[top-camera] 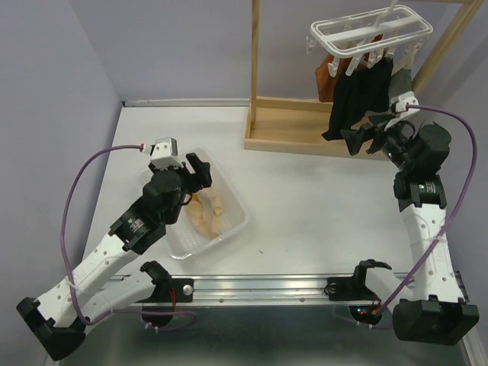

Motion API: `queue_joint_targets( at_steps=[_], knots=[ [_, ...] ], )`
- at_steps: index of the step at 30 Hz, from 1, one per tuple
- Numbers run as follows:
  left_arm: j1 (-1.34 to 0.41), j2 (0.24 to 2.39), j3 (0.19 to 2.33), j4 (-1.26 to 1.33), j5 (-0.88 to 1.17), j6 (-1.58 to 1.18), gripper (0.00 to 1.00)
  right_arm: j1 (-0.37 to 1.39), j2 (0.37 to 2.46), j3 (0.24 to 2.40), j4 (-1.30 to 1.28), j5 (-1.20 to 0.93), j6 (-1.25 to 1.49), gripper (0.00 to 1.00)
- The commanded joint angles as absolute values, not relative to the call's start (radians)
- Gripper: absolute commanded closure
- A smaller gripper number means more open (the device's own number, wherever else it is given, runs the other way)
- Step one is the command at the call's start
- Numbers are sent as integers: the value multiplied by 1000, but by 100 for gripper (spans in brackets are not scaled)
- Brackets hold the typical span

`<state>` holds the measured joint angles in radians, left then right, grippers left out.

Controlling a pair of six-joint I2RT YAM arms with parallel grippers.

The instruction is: Remove the underwear clipped to the hanger

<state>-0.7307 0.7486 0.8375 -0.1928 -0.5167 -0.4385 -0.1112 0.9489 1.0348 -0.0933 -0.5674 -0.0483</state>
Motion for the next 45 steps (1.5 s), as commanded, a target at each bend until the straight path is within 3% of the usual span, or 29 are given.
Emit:
queue_joint_targets(
  at_steps=[1, 4, 15, 26, 45],
  knots=[
    [-724, 677, 851, -178, -568, -496, 6, -152, 1003, 1211, -9, -583, -25, 0],
    [-723, 632, 850, -163, -557, -479, 1, -163, 1066, 1288, 20, -641, 46, 0],
    [-724, 551, 816, -143, -522, -511, 1, -166, 1325, 1560, 138, -781, 360, 0],
    [-724, 531, 810, -114, -522, -500, 1, -166, 1400, 1578, 187, -758, 439, 5],
    [-724, 572, 845, -86, -494, -492, 1, -166, 1537, 1611, 388, -795, 528, 25]
  ],
)
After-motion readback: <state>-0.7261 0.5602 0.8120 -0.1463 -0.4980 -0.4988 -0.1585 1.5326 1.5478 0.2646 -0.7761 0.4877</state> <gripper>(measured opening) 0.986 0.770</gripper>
